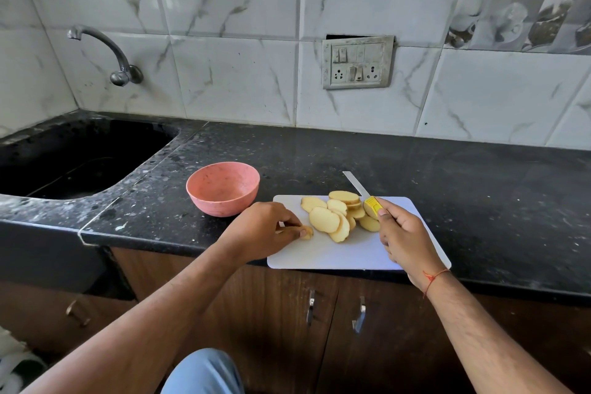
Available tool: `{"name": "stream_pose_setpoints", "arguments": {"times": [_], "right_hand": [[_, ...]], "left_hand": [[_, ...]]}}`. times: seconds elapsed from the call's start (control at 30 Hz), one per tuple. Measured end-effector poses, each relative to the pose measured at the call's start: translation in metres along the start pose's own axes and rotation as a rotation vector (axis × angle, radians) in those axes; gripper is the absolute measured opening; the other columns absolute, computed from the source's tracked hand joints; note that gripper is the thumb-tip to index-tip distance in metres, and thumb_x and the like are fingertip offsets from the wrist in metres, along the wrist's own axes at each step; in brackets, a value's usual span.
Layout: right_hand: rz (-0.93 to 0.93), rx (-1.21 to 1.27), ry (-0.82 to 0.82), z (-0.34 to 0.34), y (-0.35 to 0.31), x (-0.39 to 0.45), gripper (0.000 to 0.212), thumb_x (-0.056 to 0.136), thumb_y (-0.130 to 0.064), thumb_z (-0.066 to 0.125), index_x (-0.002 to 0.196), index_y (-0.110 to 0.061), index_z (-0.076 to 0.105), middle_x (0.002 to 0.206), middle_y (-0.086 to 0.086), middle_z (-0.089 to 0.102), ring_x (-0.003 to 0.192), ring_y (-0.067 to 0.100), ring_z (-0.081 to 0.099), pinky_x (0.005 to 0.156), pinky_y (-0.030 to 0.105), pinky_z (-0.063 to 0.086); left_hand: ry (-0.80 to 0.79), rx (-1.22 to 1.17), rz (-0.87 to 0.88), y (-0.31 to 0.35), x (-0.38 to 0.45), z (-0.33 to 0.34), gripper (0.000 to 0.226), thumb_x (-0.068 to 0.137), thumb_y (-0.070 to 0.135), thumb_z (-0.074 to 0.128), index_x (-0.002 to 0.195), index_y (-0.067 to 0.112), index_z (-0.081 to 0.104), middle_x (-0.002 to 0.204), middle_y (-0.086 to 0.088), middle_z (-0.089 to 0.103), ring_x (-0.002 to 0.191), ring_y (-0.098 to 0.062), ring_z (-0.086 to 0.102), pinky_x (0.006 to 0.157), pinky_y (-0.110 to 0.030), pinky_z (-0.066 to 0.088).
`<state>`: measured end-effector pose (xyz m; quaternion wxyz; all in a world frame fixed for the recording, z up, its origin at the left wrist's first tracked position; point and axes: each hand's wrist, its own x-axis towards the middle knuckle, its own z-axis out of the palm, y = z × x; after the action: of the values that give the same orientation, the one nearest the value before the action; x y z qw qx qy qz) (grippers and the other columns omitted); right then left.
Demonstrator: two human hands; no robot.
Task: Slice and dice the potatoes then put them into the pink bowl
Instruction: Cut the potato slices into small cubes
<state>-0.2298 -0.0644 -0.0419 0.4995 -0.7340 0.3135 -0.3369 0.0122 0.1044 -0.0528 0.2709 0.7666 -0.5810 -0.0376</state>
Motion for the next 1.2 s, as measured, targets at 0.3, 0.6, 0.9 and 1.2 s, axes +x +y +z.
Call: {"name": "stream_pose_setpoints", "arguments": {"times": [0.3, 0.6, 0.9, 1.2], "right_hand": [[0.0, 0.015, -0.005, -0.001, -0.002, -0.001, 0.037, 0.111, -0.025, 0.047, 0.106, -0.058, 0.064, 0.059, -0.008, 0.037, 0.052, 0.006, 0.031, 0.045, 0.019, 0.03], [0.009, 0.011, -0.006, -0.002, -0.001, -0.002, 0.034, 0.111, -0.026, 0.047, 0.111, -0.056, 0.062, 0.057, -0.01, 0.038, 0.051, 0.004, 0.032, 0.045, 0.018, 0.031], [0.02, 0.042, -0.006, -0.003, 0.0, -0.002, 0.033, 0.111, -0.026, 0.046, 0.116, -0.054, 0.064, 0.058, -0.007, 0.036, 0.05, 0.006, 0.03, 0.045, 0.02, 0.029], [0.025, 0.078, -0.012, -0.004, -0.001, -0.003, 0.041, 0.111, -0.027, 0.047, 0.101, -0.06, 0.068, 0.059, -0.006, 0.037, 0.051, 0.007, 0.03, 0.044, 0.021, 0.029]], "left_hand": [[0.092, -0.249, -0.219, 0.0, 0.004, 0.014, 0.016, 0.082, 0.055, 0.086, 0.092, 0.042, 0.084, 0.083, 0.035, 0.073, 0.084, 0.014, 0.061, 0.062, -0.008, 0.042], [0.048, -0.086, -0.145, 0.002, 0.009, -0.002, 0.028, 0.076, 0.06, 0.088, 0.088, 0.036, 0.082, 0.082, 0.02, 0.074, 0.075, 0.001, 0.065, 0.059, -0.015, 0.046], [-0.027, 0.069, -0.142, 0.006, 0.017, -0.008, 0.031, 0.088, 0.062, 0.077, 0.103, 0.035, 0.074, 0.096, 0.019, 0.073, 0.084, 0.001, 0.066, 0.074, -0.026, 0.058], [0.093, 0.246, 0.033, 0.003, 0.011, 0.003, 0.036, 0.1, 0.052, 0.068, 0.124, 0.025, 0.073, 0.119, 0.009, 0.068, 0.091, -0.006, 0.059, 0.077, -0.022, 0.051]]}}
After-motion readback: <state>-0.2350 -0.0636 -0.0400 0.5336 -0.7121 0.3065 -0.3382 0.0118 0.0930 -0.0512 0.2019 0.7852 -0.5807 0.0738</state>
